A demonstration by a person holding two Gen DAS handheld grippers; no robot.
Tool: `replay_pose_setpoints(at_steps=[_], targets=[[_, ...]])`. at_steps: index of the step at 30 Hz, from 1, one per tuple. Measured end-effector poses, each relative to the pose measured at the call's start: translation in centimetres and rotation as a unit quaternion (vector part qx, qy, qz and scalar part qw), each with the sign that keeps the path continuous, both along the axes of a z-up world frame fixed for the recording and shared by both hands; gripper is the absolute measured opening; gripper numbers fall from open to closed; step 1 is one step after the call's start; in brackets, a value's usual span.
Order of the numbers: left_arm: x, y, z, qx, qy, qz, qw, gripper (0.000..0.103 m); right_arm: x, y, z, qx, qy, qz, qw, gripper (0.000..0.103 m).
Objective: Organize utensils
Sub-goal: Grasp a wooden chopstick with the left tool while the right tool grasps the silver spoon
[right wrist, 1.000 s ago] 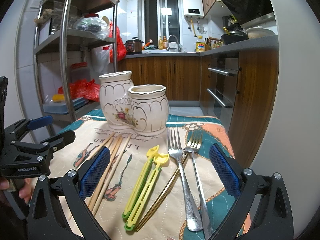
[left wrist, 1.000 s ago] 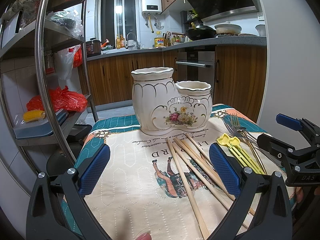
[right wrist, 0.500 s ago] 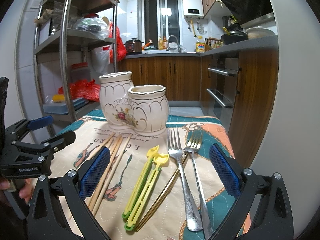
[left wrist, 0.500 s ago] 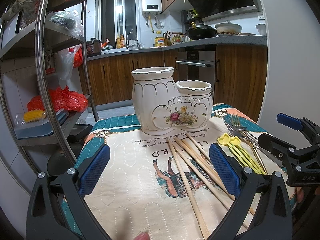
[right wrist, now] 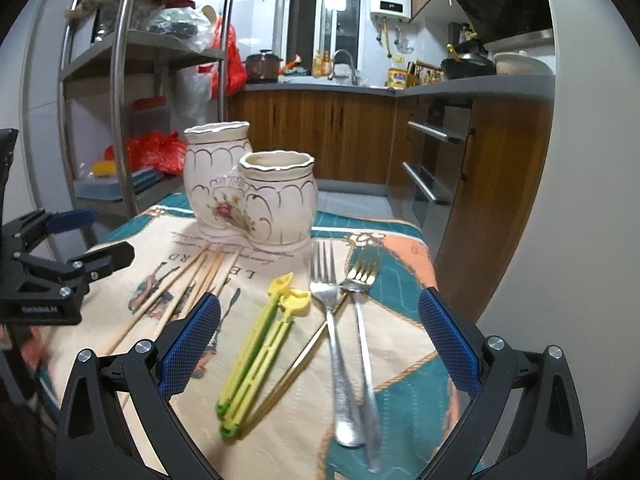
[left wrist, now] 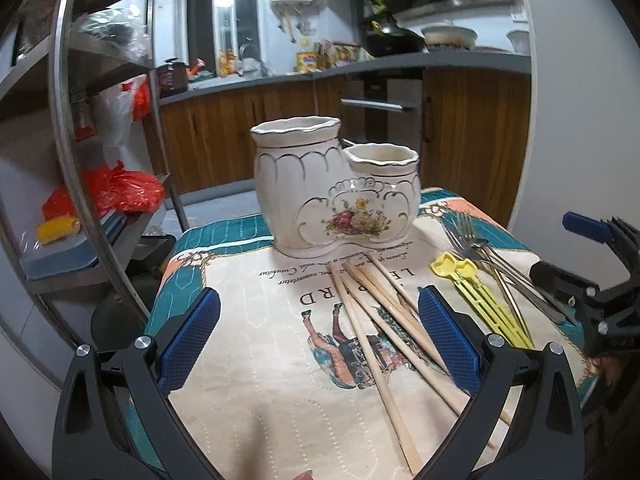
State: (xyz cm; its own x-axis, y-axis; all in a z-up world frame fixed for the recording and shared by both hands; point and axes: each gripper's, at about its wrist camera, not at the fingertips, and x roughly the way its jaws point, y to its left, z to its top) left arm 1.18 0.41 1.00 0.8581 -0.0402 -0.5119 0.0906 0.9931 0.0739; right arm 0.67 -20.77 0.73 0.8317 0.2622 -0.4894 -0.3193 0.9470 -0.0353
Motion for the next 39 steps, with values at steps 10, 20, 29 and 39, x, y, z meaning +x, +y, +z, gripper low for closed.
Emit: replay_pose_setpoints(at_steps=[10, 20, 29, 39], targets=[[1.1, 0.0, 1.0, 0.052, 0.053, -0.055, 0.9958, 0.098, 3.4, -1.5, -0.1, -0.082, 0.069, 0.003, 0.994, 0.098], [2.6, 0.5, -1.2, 0.032, 0.143, -0.058, 0.9875, 0.09, 5.0, -2.5, -0.8, -0.08, 0.12, -0.007, 0.99, 0.096], [3.5, -1.0, -2.3, 0.032, 0.192, -0.076, 0.9779, 0.064, 7.4, -2.5, -1.8, -0.066, 0.182, -0.01, 0.981, 0.057], [2.9, -1.9, -3.6, 0.028, 0.216, -0.086, 0.9721, 0.037, 9.7, -1.1, -3.7, -0.057, 0.222, 0.005, 0.973, 0.029]])
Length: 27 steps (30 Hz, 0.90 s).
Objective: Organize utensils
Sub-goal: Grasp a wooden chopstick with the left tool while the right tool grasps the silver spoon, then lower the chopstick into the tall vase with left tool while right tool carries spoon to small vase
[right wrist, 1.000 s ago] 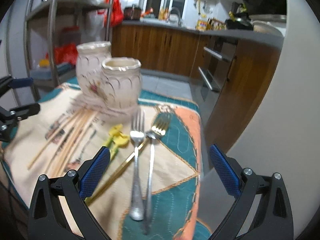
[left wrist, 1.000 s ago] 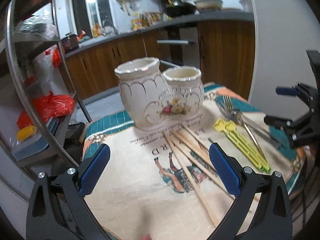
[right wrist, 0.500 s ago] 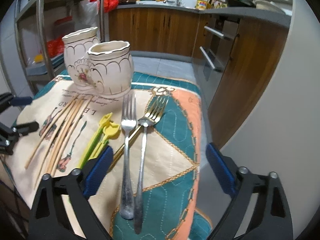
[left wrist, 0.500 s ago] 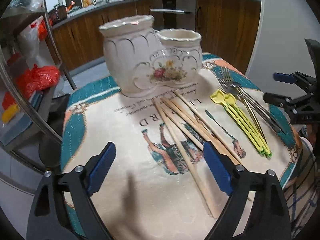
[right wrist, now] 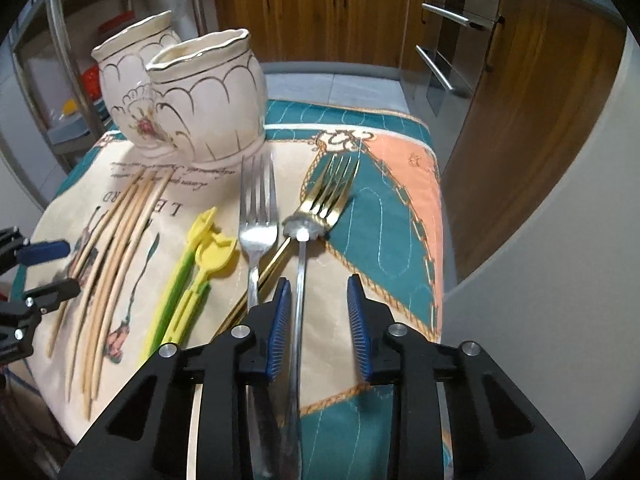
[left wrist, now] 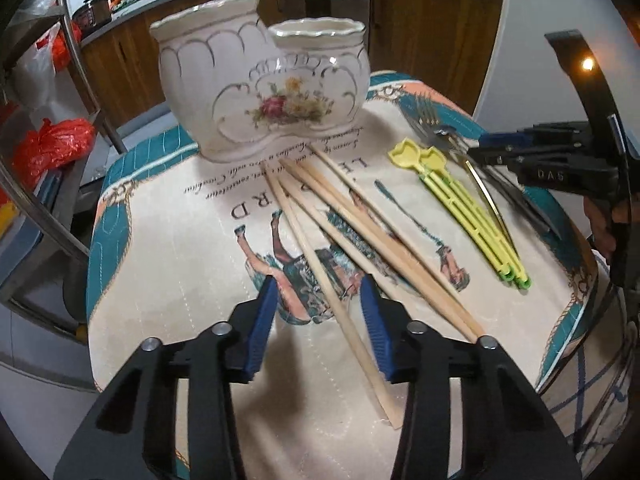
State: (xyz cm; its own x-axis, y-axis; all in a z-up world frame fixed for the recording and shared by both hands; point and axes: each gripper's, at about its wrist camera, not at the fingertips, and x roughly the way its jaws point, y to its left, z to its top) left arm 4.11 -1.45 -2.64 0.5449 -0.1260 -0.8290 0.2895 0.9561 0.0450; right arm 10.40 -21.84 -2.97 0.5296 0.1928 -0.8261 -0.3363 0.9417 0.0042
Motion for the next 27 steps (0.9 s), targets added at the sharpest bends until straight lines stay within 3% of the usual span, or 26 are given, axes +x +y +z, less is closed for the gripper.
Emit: replay_pose_setpoints(at_steps=[6, 10, 13, 22, 27], targets=[[0.0, 0.4, -0.4, -0.009, 0.005, 0.001, 0.9999, 0.034, 0.8, 0.9, -0.1, -0.003, -0.01, 0.006, 1.0, 0.027], [0.0, 0.5, -0.4, -0.012, 0.003, -0.003, 0.9999, 0.032, 0.9, 0.6, -0.2, 0.016, -0.008, 0.013, 1.0, 0.016], [0.3, 0.6, -0.5, -0.018, 0.002, -0.01, 0.9998, 0.014, 0.7, 0.7, -0.2, 0.019, -0.011, 0.025, 0.999, 0.005], [0.3, 0.2, -0.5, -0.006, -0.03, -0.028, 0.9991, 0.009, -0.4, 0.6, 0.9, 0.027, -0.038, 0.031, 0.998, 0.004], [-0.2, 0.1, 0.1, -0.012, -0.054, -0.034, 0.9979, 0.006, -1.7, 0.0, 2.7, 0.034, -0.078, 0.034, 0.996, 0.004]])
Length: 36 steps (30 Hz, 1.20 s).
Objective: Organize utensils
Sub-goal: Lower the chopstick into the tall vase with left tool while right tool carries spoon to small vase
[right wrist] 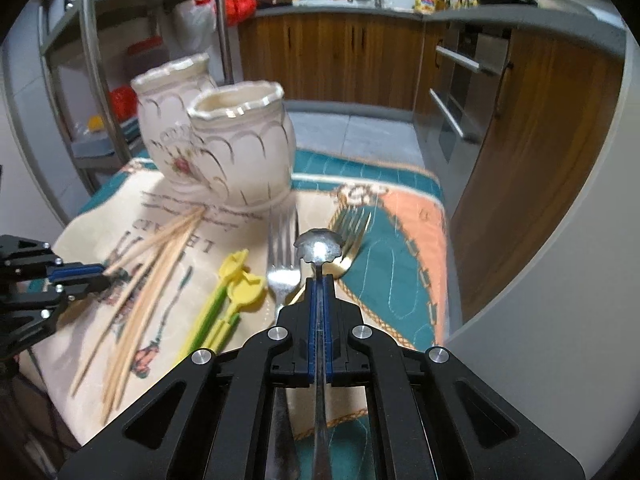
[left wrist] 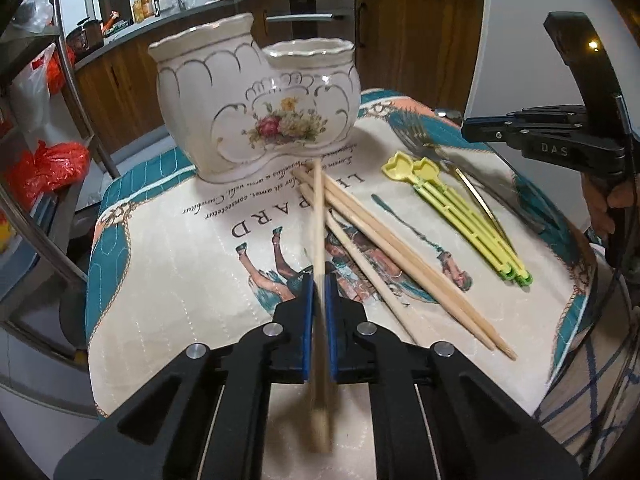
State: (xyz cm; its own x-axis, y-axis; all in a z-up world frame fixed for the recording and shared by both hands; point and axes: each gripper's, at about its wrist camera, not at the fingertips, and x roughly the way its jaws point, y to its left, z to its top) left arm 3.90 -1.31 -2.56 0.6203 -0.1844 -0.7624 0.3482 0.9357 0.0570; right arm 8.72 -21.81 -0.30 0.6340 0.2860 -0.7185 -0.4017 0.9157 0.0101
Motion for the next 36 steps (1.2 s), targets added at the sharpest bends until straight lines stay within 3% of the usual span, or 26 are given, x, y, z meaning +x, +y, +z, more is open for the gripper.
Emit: replay_pose_setpoints(at_steps=[8, 13, 16, 24, 31, 36], targets=[[-1.2, 1.7, 1.5, -0.034, -0.021, 0.004, 0.9992, 0.006, -2.8, -0.2, 3.2, 0.02, -0.064, 0.013, 0.998, 0.004], [-2.0, 2.4, 3.1, -0.051, -0.063, 0.001, 0.9967, 0.006, -3.7, 0.0, 5.0, 0.04, -0.102, 0.016, 0.994, 0.004], [-2.5, 2.8, 4.5, -0.057, -0.11, 0.004, 0.9923, 0.006, -4.0, 0.4, 6.3, 0.055, -0.129, 0.016, 0.99, 0.004], [-1.2, 3.9, 8.6, -0.09, -0.189, 0.018, 0.9776, 0.006, -2.9, 2.0, 9.3, 0.072, -0.169, 0.021, 0.983, 0.004], [2.1, 4.6, 12.8, -0.127, -0.235, 0.014, 0.9635, 0.006, -0.5, 3.6, 12.2, 0.084, -0.187, 0.033, 0.978, 0.004], [6.4, 5.2, 15.0, -0.182, -0.249, 0.017, 0.951, 0.006, 1.5, 4.8, 13.4, 0.095, -0.198, 0.037, 0.975, 0.004]])
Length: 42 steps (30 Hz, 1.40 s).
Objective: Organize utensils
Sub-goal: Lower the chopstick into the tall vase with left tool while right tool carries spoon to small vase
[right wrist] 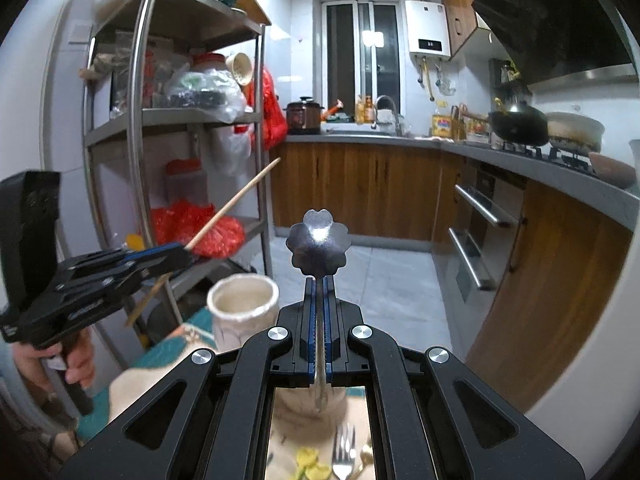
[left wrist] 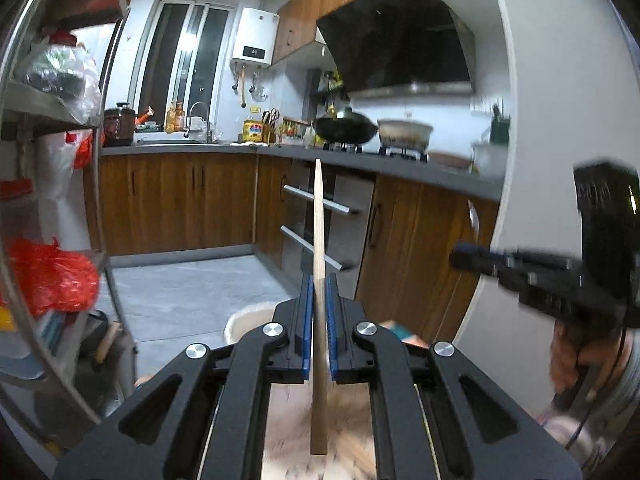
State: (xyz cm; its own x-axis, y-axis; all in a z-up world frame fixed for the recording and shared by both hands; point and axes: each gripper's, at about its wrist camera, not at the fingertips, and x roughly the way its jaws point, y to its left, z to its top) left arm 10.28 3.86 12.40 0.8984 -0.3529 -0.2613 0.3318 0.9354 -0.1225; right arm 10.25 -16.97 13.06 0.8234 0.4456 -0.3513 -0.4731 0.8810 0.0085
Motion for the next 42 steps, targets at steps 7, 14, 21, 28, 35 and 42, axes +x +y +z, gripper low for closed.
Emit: replay_pose_setpoints(at_steps=[7, 14, 21, 28, 35, 42], targets=[[5.6, 0.9, -0.8, -0.062, 0.013, 0.002, 0.998, 0.006, 2.6, 0.8, 0.4, 0.019, -0.011, -0.002, 1.0, 0.004], [9.2, 0.7, -3.4, -0.052, 0.018, 0.025, 0.9982, 0.006, 4.9, 1.7, -0.2, 0.034, -0.007, -0.003, 0.999, 0.004], [8.6, 0.2, -4.9, -0.024, -0.001, 0.03, 0.9993, 0.006, 6.4, 1.8, -2.0, 0.048, 0.032, -0.001, 0.998, 0.004], [6.1, 0.7, -5.4, 0.008, -0.005, 0.023, 0.9997, 0.006, 7.2, 1.9, -3.8, 0.05, 0.073, -0.003, 0.996, 0.004], [4.7, 0.7, -6.0, 0.046, 0.001, 0.033, 0.9984, 0.006, 7.6, 1.6, -5.2, 0.049, 0.099, -0.017, 0.994, 0.004], [4.6, 0.7, -5.8, 0.067, 0.017, 0.039, 0.9968, 0.006, 7.8, 1.5, -6.2, 0.04, 0.114, -0.03, 0.992, 0.004]])
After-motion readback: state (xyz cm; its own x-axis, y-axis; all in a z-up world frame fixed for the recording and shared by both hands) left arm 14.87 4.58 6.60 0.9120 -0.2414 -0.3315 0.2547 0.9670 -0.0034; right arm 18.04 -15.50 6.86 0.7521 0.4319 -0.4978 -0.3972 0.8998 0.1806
